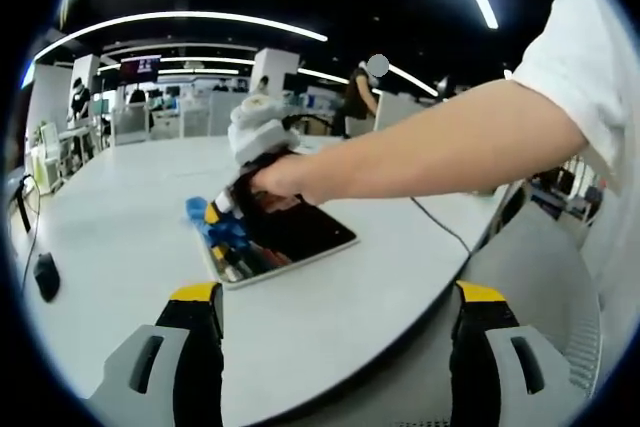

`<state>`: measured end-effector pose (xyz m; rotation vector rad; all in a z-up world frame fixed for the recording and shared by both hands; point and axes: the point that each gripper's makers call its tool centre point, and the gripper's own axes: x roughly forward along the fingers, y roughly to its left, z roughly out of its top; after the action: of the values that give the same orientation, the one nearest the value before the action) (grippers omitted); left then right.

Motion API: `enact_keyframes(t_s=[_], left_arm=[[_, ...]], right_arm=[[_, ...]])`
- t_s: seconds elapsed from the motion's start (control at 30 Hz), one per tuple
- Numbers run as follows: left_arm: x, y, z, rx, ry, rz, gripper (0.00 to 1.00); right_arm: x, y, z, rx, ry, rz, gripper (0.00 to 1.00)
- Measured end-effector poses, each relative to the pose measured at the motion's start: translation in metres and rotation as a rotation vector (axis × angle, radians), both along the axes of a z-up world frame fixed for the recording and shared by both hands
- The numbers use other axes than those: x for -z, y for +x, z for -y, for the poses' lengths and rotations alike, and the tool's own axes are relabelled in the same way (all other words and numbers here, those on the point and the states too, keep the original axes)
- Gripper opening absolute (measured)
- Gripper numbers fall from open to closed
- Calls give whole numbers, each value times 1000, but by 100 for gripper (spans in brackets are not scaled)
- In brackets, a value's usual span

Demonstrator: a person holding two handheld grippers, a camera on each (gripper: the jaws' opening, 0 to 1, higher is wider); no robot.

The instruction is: Wipe the mirror surface with the cleaning cloth until all visible marks leave the cleaned area.

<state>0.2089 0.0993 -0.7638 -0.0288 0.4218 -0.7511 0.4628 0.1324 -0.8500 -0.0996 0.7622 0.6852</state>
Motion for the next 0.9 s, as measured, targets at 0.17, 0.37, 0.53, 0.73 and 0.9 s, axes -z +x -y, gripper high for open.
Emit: enact_keyframes(t_s=[0.17, 0.37, 0.53, 0.73, 0.9], left_arm=[[0, 0, 0, 1, 0, 0, 95], [0, 0, 1, 2, 0, -1, 95], [0, 0, 1, 4, 0, 0, 95], [0, 0, 1, 5, 2, -2, 95], [1, 0, 1, 5, 5, -4, 95]], right_arm=[[1, 5, 0, -1, -7, 11, 4], [1, 8, 1, -2, -13, 13, 4], [2, 12, 1, -8, -20, 14, 4], [2, 11, 1, -9, -20, 14, 4], [0, 9, 1, -14, -21, 14, 4]])
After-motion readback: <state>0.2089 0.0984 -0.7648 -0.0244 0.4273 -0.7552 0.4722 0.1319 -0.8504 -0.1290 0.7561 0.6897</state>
